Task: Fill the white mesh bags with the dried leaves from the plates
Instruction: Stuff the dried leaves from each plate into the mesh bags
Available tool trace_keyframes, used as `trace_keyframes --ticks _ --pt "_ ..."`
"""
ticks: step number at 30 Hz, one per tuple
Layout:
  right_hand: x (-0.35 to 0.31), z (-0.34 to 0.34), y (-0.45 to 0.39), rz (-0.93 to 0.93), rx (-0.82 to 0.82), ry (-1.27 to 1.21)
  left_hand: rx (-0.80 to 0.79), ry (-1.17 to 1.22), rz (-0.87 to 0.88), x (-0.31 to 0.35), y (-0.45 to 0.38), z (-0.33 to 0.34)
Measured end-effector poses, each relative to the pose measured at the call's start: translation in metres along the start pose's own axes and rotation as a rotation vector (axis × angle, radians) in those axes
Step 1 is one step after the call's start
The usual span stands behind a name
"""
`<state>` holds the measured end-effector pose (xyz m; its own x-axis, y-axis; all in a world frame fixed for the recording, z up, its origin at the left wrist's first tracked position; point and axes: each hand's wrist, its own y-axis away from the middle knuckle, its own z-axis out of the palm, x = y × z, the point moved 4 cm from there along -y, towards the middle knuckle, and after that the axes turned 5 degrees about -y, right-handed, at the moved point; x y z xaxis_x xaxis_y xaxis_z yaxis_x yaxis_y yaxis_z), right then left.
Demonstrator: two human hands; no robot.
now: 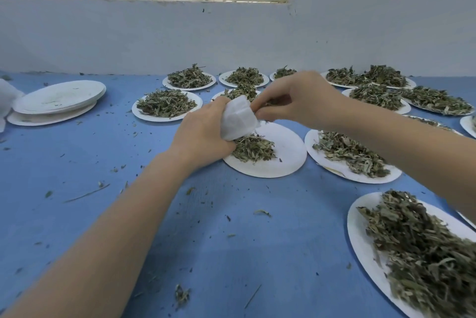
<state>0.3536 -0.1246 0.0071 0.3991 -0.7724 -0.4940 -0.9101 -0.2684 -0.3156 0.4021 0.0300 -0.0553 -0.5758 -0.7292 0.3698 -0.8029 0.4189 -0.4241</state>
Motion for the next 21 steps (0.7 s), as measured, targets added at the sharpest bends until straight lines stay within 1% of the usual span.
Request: trace_keyframes --ticks 3,5,6,9,10,11,12,15,17,19,21 --pt "-0.008 0.014 -0.010 -0.038 -0.012 0.030 0.004 0.062 -0.001 0.002 0.001 0.000" --pt "-0.010 0.017 -0.015 -0.030 -0.022 0.003 0.008 0.100 -0.005 0.002 0.003 0.001" --pt "-0.011 0.018 -0.016 -0.017 -0.069 -0.024 0.013 0.128 -0.012 0.001 0.003 0.001" --pt "-0.015 0.018 -0.013 0.023 -0.302 -0.177 0.038 0.183 -0.037 -0.004 0.004 -0.002" --pt "-0.016 0.016 -0.012 0.032 -0.348 -0.216 0.038 0.186 -0.042 -0.006 0.003 -0.003" --pt "-0.017 0.015 -0.012 0.035 -0.357 -0.217 0.036 0.190 -0.048 -0.007 0.003 -0.004" --pt "-0.018 0.014 -0.014 0.030 -0.326 -0.183 0.034 0.198 -0.054 -0.009 0.002 -0.005" --pt "-0.020 0.017 -0.022 -0.003 -0.117 0.021 0.040 0.212 -0.063 -0.011 0.002 -0.006" --pt "-0.023 0.022 -0.028 -0.035 -0.035 0.182 0.053 0.203 -0.050 -0.010 0.001 -0.007" --pt "-0.023 0.026 -0.032 -0.018 -0.013 0.233 0.068 0.206 -0.037 -0.009 0.000 -0.008" --pt "-0.023 0.031 -0.031 0.016 -0.053 0.154 0.080 0.200 -0.025 -0.006 -0.001 -0.009"
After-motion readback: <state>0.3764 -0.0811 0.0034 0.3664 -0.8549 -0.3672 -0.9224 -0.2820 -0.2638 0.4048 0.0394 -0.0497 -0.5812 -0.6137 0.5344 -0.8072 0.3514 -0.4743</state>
